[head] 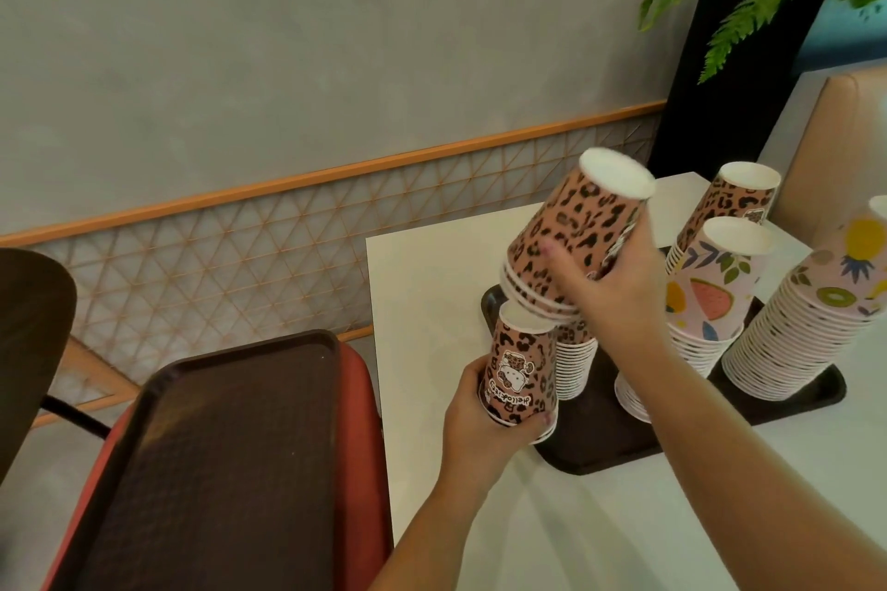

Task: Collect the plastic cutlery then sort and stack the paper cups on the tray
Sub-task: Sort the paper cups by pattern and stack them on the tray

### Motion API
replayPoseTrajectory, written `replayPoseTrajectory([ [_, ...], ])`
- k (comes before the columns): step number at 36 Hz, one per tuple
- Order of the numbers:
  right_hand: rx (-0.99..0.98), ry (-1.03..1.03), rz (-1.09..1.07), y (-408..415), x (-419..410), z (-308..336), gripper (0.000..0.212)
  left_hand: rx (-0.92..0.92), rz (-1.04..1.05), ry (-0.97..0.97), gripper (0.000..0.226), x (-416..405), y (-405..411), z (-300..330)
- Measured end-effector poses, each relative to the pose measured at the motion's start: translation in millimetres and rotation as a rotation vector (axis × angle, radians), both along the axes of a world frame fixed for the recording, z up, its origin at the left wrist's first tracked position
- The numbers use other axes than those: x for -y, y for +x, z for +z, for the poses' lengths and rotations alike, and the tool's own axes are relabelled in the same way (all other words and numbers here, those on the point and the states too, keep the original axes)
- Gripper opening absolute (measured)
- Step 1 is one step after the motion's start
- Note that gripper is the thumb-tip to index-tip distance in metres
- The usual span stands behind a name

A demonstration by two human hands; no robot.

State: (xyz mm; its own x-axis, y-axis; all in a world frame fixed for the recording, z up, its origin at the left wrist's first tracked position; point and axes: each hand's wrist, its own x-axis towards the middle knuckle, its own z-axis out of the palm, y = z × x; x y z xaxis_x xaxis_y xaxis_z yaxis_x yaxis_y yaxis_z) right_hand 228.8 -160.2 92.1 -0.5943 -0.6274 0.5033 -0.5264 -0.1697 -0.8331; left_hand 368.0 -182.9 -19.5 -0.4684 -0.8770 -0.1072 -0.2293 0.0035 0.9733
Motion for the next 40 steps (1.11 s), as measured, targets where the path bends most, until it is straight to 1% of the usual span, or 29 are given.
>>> replayPoseTrajectory([
  [3, -0.042, -0.079, -0.096, -11, 3, 15, 0.077, 0.002, 0.009, 0.001, 0.075, 1, 1, 0],
  [6, -0.072, -0.065, -0.155, -23, 7, 18, 0.073, 0.022, 0.005, -0.009, 0.075, 1, 1, 1],
  [11, -0.064, 0.11, -0.14, -32, 11, -5, 0.074, 0.03, 0.009, -0.027, 0.073, 1, 2, 6],
  [15, -0.025, 0.278, -0.06, -34, 9, -32, 0.087, -0.007, 0.026, -0.037, 0.069, 0, 3, 10],
  [18, 0.029, 0.339, -0.016, -34, 3, -45, 0.093, -0.027, 0.039, -0.043, 0.07, -1, 2, 13],
  [22, 0.039, 0.3, -0.026, -29, -4, -48, 0.091, -0.08, 0.063, -0.058, 0.068, 2, -2, 27],
  [26, -0.009, 0.238, -0.024, -27, -8, -42, 0.077, -0.154, 0.088, -0.115, 0.068, 7, -11, 52],
  [32, 0.026, 0.145, 0.048, -28, -8, -18, 0.065, -0.26, 0.126, -0.201, 0.072, 17, -36, 99],
  [37, 0.058, 0.087, 0.101, -31, -11, -1, 0.064, -0.294, 0.135, -0.278, 0.066, 23, -61, 130],
  [40, 0.052, 0.058, 0.134, -34, -11, 6, 0.062, -0.289, 0.156, -0.27, 0.066, 29, -76, 135],
])
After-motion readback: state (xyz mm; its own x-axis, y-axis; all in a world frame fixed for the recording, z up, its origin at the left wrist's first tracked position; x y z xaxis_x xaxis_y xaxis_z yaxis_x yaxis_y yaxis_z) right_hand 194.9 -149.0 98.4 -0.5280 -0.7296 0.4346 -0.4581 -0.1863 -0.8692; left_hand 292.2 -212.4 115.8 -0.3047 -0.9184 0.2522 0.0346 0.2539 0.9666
